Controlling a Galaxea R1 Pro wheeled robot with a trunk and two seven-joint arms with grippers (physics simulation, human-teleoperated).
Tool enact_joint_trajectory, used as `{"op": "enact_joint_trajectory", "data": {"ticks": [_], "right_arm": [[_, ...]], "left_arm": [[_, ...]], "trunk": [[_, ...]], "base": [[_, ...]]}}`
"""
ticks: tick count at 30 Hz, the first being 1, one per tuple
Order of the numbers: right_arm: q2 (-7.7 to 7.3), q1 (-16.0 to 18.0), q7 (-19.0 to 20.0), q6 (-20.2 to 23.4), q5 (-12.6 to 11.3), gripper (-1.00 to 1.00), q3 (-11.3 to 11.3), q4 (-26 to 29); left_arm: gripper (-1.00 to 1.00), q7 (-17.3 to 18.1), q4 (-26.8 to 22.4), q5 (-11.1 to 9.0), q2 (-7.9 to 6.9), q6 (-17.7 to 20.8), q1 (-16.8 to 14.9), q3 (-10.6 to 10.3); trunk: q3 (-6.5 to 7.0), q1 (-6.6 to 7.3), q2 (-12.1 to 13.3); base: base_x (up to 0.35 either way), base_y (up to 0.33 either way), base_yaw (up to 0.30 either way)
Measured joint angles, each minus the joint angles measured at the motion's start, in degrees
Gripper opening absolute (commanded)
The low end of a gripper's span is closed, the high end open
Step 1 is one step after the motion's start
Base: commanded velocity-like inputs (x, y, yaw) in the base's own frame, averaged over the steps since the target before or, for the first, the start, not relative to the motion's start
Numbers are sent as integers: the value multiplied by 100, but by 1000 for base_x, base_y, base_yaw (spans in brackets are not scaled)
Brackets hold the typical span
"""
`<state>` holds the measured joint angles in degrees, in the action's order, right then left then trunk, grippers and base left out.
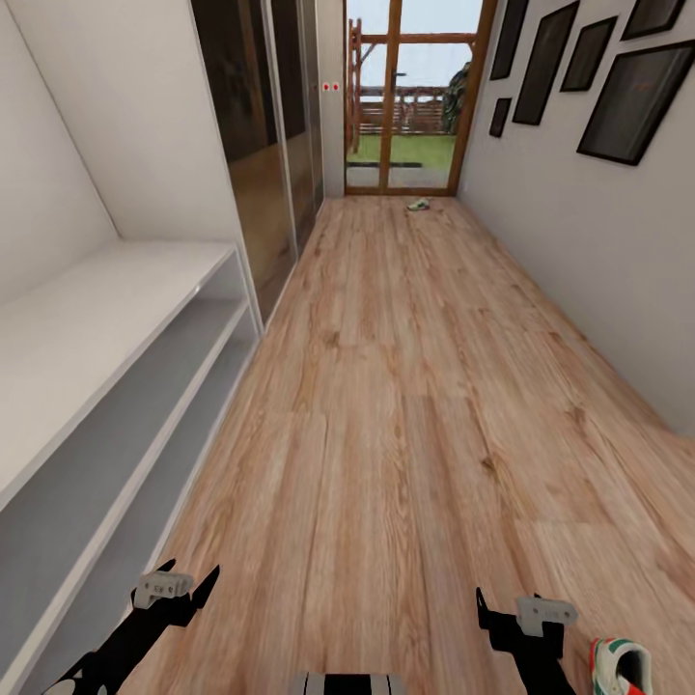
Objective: Pick up the two gym shoes and the two sandals from the corridor floor and place them onto the hallstand (shoe rack) in the corridor, making sure they are on the rack and not on the floor. Arrange them so the two gym shoes are next to each other and the two sandals are next to each other.
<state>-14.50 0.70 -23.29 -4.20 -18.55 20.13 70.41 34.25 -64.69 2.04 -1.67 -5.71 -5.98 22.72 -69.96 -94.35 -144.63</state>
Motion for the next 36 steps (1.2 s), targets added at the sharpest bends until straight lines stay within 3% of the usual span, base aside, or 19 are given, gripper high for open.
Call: {"op": "enact_joint_trajectory", "data": {"ticks": [36], "right_arm": [[0, 0, 0, -2, 1, 100, 0, 0]], "left_arm": [[100, -6, 0, 7, 0, 0, 0, -4]], "trunk": [[0, 0, 0]], "base": [[329, 0, 0]]}}
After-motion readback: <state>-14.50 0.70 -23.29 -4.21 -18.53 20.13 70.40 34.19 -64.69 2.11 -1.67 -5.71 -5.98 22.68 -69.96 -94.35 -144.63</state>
